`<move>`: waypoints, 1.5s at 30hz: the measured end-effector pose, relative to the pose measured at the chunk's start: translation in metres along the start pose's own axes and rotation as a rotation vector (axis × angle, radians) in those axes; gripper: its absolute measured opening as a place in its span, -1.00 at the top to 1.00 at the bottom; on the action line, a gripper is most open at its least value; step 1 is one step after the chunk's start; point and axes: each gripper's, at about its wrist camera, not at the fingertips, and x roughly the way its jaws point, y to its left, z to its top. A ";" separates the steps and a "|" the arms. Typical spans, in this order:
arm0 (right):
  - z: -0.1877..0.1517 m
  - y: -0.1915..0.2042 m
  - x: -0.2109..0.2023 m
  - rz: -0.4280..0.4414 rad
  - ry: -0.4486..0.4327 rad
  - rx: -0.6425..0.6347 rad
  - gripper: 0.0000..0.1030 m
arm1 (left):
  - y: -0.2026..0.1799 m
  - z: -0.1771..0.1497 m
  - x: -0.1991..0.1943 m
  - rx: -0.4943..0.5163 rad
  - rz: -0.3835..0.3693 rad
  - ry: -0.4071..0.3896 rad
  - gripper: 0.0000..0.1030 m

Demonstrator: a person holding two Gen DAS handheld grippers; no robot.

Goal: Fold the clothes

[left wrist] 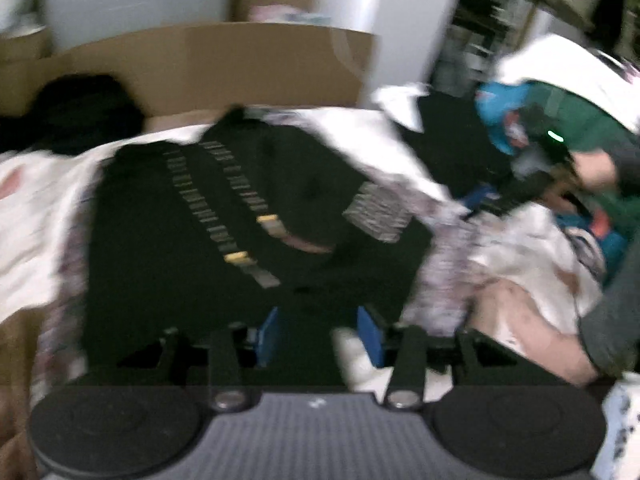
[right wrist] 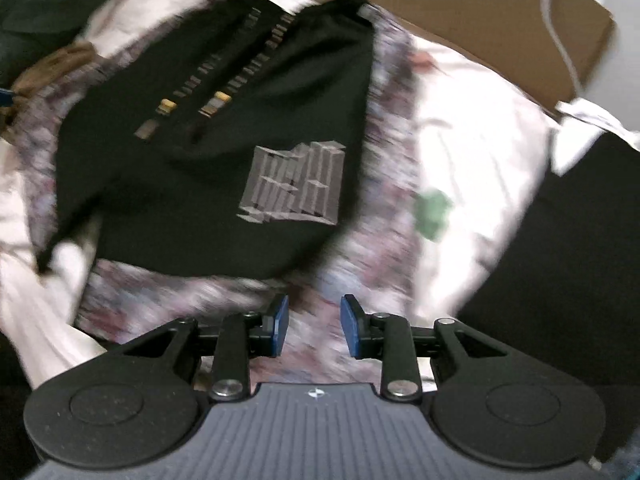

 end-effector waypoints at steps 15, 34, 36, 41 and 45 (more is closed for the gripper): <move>-0.023 -0.042 0.037 -0.001 0.095 0.301 0.37 | -0.076 -0.035 0.086 0.048 -0.121 0.081 -0.11; -0.014 -0.046 0.067 -0.032 0.151 0.289 0.77 | -0.101 -0.060 0.146 0.388 -0.072 0.194 0.63; -0.013 -0.048 0.064 -0.029 0.152 0.267 0.90 | -0.101 -0.058 0.143 0.407 -0.077 0.193 0.81; -0.019 -0.055 0.051 -0.018 0.147 0.268 0.94 | -0.089 -0.050 0.136 0.377 -0.101 0.198 0.88; -0.022 -0.059 0.041 0.008 0.163 0.284 0.94 | -0.082 -0.047 0.124 0.333 -0.119 0.204 0.88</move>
